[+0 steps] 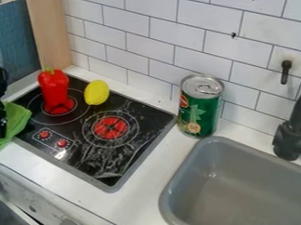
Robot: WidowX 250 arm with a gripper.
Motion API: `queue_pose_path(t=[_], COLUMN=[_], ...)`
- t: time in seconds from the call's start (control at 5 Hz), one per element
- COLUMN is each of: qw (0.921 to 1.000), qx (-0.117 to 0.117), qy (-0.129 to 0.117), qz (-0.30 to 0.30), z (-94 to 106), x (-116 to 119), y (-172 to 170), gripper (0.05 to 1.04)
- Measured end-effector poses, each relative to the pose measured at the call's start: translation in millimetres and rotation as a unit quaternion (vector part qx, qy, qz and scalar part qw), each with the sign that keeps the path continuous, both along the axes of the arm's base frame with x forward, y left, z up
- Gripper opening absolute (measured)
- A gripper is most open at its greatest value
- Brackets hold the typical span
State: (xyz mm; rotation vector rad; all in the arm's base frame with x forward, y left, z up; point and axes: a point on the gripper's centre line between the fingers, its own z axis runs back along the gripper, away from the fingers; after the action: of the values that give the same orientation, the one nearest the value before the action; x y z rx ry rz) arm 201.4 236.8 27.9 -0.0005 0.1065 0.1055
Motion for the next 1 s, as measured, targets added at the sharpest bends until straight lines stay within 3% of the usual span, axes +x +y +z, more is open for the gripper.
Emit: queue_pose_path(t=[0.2, 0.4, 0.6, 1.0], qw=[0.9984, 0.9924, 0.9848, 0.9767], qx=[-0.043, -0.100, -0.135, -0.150], qy=[-0.033, -0.041, -0.036, 0.044], qz=[-0.016, -0.058, -0.103, -0.147], z=[3.3, 10.3, 8.3, -5.6], x=[5.6, 18.3, 20.1, 6.1], y=[-22.3, -72.5, -120.4, -205.5], gripper=[1.004, 1.005, 1.003, 1.003])
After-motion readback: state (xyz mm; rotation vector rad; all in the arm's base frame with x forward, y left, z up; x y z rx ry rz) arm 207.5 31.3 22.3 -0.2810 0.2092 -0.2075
